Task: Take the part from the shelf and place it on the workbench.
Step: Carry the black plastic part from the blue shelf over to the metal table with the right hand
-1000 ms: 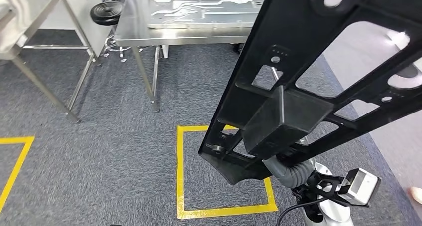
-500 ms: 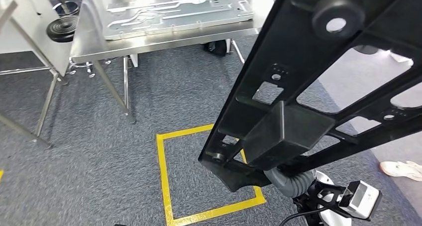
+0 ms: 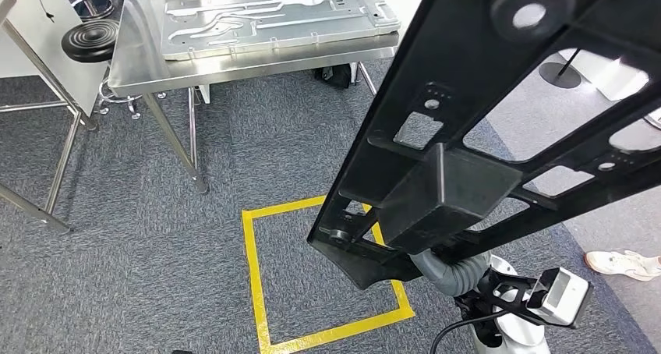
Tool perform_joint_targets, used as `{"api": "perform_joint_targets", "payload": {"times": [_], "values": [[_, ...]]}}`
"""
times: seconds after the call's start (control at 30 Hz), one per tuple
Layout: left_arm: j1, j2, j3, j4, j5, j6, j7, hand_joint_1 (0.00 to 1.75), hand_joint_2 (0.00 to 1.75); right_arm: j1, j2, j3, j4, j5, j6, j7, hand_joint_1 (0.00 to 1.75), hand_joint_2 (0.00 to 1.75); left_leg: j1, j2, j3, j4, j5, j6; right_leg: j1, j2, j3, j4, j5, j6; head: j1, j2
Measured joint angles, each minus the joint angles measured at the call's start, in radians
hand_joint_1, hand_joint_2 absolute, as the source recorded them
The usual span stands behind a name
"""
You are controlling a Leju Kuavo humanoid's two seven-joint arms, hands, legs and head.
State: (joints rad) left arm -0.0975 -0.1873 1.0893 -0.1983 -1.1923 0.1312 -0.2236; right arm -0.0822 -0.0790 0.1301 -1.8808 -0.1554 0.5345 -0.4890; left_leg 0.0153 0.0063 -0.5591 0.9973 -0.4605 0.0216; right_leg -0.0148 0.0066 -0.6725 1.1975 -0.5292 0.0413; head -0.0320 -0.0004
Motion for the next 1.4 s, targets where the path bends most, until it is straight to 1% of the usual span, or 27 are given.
{"api": "perform_joint_targets", "payload": {"times": [0.03,0.07,0.1,0.17,0.23,0.27,0.3,0.4,0.43,0.47,0.5,0.57,0.6,0.63,0.73,0.77,0.83,0.9,0.93,0.97,1.0,1.07,1.13,1.23,1.3,1.33,1.4], "values": [[0.001,0.000,0.001,0.000,0.001,0.000,0.001,0.00,1.75,0.000,0.000,0.000,0.003,0.000,0.000,0.000,1.73,1.75,0.000,0.002,0.003,0.000,-0.003,-0.003,-0.002,-0.006,0.019,-0.044,0.033,-0.001,0.000,0.000],[0.001,0.000,0.001,0.000,0.001,0.000,0.002,0.00,1.75,-0.001,0.000,0.000,0.003,-0.001,-0.001,0.000,1.73,1.75,-0.003,0.002,0.005,0.002,-0.006,-0.007,0.000,-0.012,0.052,-0.115,0.061,-0.004,0.000,0.000],[0.001,0.000,0.001,0.000,0.000,-0.001,0.002,0.00,1.75,0.000,0.000,0.001,0.003,-0.003,-0.002,-0.001,1.73,1.75,-0.005,0.002,0.006,0.004,-0.008,-0.011,0.002,-0.017,0.075,-0.165,0.077,-0.009,0.000,0.000],[0.001,0.000,0.001,0.000,0.000,-0.002,0.002,0.00,1.75,0.001,0.000,0.001,0.002,-0.005,-0.004,-0.002,1.73,1.75,-0.009,0.005,0.007,0.004,-0.012,-0.022,0.009,-0.018,0.085,-0.193,0.078,-0.019,0.000,0.000],[0.001,0.000,0.002,0.000,0.000,-0.003,0.002,0.00,1.75,0.005,-0.002,0.000,0.002,-0.007,-0.008,-0.005,1.73,1.75,-0.007,0.007,0.008,0.006,-0.017,-0.034,0.007,-0.012,0.086,-0.197,0.080,-0.031,0.000,0.000],[0.001,0.000,0.002,0.000,0.000,-0.002,0.002,0.00,1.75,0.006,-0.002,0.000,0.001,-0.007,-0.010,-0.006,1.73,1.75,-0.005,0.006,0.003,0.022,-0.030,-0.040,0.005,-0.011,0.088,-0.200,0.081,-0.038,0.000,0.000],[0.001,0.000,0.002,0.000,0.000,-0.002,0.002,0.00,1.75,0.006,-0.002,0.000,0.001,-0.007,-0.012,-0.008,1.73,1.75,-0.004,0.005,-0.012,0.059,-0.053,-0.045,0.003,-0.010,0.091,-0.203,0.082,-0.044,0.000,0.000],[0.002,0.000,0.002,0.000,0.000,-0.002,0.002,0.00,1.75,0.012,-0.002,0.000,0.000,-0.007,-0.014,-0.011,1.73,1.75,-0.003,0.002,-0.104,0.256,-0.146,-0.053,0.005,-0.007,0.094,-0.203,0.079,-0.053,0.000,0.000],[0.004,0.000,0.002,0.000,0.000,-0.002,0.002,0.00,1.75,0.015,-0.002,0.000,0.000,-0.007,-0.014,-0.011,1.73,1.75,-0.003,0.002,-0.124,0.295,-0.154,-0.054,0.006,-0.005,0.095,-0.203,0.078,-0.054,0.000,0.000],[0.004,0.000,0.002,0.000,0.000,-0.002,0.002,0.00,1.75,0.017,-0.002,0.000,0.000,-0.007,-0.014,-0.011,1.73,1.75,-0.003,0.002,-0.126,0.295,-0.141,-0.053,0.007,-0.003,0.096,-0.203,0.077,-0.054,0.000,0.000],[0.005,0.000,0.002,0.000,0.000,-0.002,0.002,0.00,1.75,0.018,-0.002,0.000,0.000,-0.007,-0.014,-0.012,1.73,1.75,-0.003,0.002,-0.107,0.253,-0.110,-0.050,0.008,-0.001,0.098,-0.202,0.077,-0.054,0.000,0.000],[0.004,0.001,0.002,0.000,0.000,-0.002,0.002,0.00,1.75,0.019,-0.002,0.000,-0.001,-0.007,-0.014,-0.012,1.73,1.75,-0.006,-0.001,-0.041,0.110,-0.039,-0.038,0.012,0.004,0.101,-0.200,0.074,-0.050,0.000,0.000],[0.003,0.002,0.002,0.000,0.000,-0.002,0.002,0.00,1.75,0.018,-0.002,0.000,-0.001,-0.007,-0.014,-0.013,1.73,1.75,-0.008,-0.003,-0.015,0.052,-0.019,-0.032,0.014,0.006,0.101,-0.199,0.073,-0.047,0.000,0.000],[0.003,0.003,0.002,0.000,0.000,-0.002,0.002,0.00,1.75,0.019,-0.002,0.000,-0.002,-0.007,-0.014,-0.014,1.73,1.75,-0.010,-0.005,-0.001,0.020,-0.011,-0.027,0.015,0.007,0.100,-0.198,0.073,-0.042,0.000,0.000],[0.003,0.003,0.002,0.000,-0.003,-0.002,0.001,0.00,1.75,0.020,-0.002,0.000,-0.003,-0.006,-0.015,-0.014,1.73,1.75,-0.009,-0.005,0.004,0.003,-0.008,-0.012,0.014,0.008,0.098,-0.197,0.072,-0.026,0.000,0.000],[0.003,0.003,0.002,0.000,-0.003,-0.003,0.000,0.00,1.75,0.020,-0.002,0.000,-0.005,-0.006,-0.016,-0.015,1.73,1.75,-0.007,-0.004,0.006,-0.002,-0.005,-0.006,0.013,0.007,0.094,-0.186,0.063,-0.020,0.000,0.000],[0.001,0.003,0.003,0.000,-0.004,-0.003,-0.001,0.00,1.75,0.021,-0.003,0.000,-0.007,-0.007,-0.017,-0.017,1.73,1.75,-0.003,-0.002,0.009,-0.009,0.000,0.003,0.010,0.005,0.060,-0.108,0.017,-0.011,0.000,0.000],[0.001,0.003,0.003,0.000,-0.004,-0.004,-0.001,0.00,1.75,0.025,-0.003,0.000,-0.007,-0.007,-0.016,-0.018,1.73,1.75,-0.004,0.000,0.009,-0.009,-0.001,0.006,0.005,0.003,-0.008,0.031,-0.045,-0.001,0.000,0.000],[0.002,0.003,0.003,0.000,-0.004,-0.004,-0.001,0.00,1.75,0.026,-0.003,0.000,-0.007,-0.007,-0.016,-0.019,1.73,1.75,-0.004,0.000,0.009,-0.009,-0.002,0.006,0.002,0.003,-0.034,0.080,-0.057,0.003,0.000,0.000],[0.002,0.003,0.003,0.000,-0.003,-0.004,-0.001,0.00,1.75,0.027,-0.003,0.000,-0.007,-0.007,-0.016,-0.019,1.73,1.75,-0.004,0.000,0.010,-0.009,-0.003,0.005,0.000,0.001,-0.041,0.091,-0.049,0.006,0.000,0.000],[0.002,0.003,0.003,0.000,-0.003,-0.005,-0.001,0.00,1.75,0.027,-0.003,0.000,-0.007,-0.007,-0.016,-0.018,1.73,1.75,-0.004,0.000,0.012,-0.008,-0.004,0.004,-0.003,0.000,-0.028,0.060,-0.022,0.007,0.000,0.000],[0.002,0.003,0.004,0.000,-0.001,-0.006,-0.001,0.00,1.75,0.023,-0.003,0.000,-0.007,-0.006,-0.016,-0.016,1.73,1.75,-0.005,0.000,0.017,-0.007,-0.010,-0.003,-0.007,-0.007,0.040,-0.080,0.047,0.005,0.000,0.000],[0.001,0.003,0.005,0.000,0.000,-0.006,-0.002,0.00,1.75,0.016,-0.002,0.001,-0.007,-0.006,-0.016,-0.014,1.73,1.75,-0.008,0.000,0.019,-0.004,-0.016,-0.013,-0.003,-0.010,0.086,-0.179,0.077,-0.005,0.000,0.000],[0.000,0.003,0.008,0.000,0.002,-0.006,-0.003,0.00,1.75,0.012,-0.001,0.001,-0.007,-0.006,-0.017,-0.011,1.73,1.75,-0.007,0.002,0.020,-0.002,-0.023,-0.031,0.002,-0.008,0.092,-0.197,0.074,-0.026,0.000,0.000],[-0.001,0.003,0.009,0.000,0.003,-0.006,-0.004,0.00,1.75,0.010,0.000,0.002,-0.008,-0.005,-0.016,-0.009,1.73,1.75,-0.004,0.002,0.008,0.032,-0.044,-0.042,0.000,-0.008,0.100,-0.203,0.073,-0.040,0.000,0.000],[-0.001,0.003,0.009,0.000,0.003,-0.006,-0.004,0.00,1.75,0.008,0.000,0.002,-0.008,-0.006,-0.015,-0.010,1.73,1.75,-0.003,0.001,-0.014,0.079,-0.068,-0.046,-0.001,-0.008,0.104,-0.205,0.072,-0.046,0.000,0.000],[0.001,0.004,0.010,0.000,0.004,-0.006,-0.004,0.00,1.75,0.007,0.000,0.002,-0.007,-0.007,-0.014,-0.012,1.73,1.75,-0.003,0.000,-0.086,0.218,-0.125,-0.051,0.002,-0.008,0.109,-0.206,0.065,-0.054,0.000,0.000]]}}
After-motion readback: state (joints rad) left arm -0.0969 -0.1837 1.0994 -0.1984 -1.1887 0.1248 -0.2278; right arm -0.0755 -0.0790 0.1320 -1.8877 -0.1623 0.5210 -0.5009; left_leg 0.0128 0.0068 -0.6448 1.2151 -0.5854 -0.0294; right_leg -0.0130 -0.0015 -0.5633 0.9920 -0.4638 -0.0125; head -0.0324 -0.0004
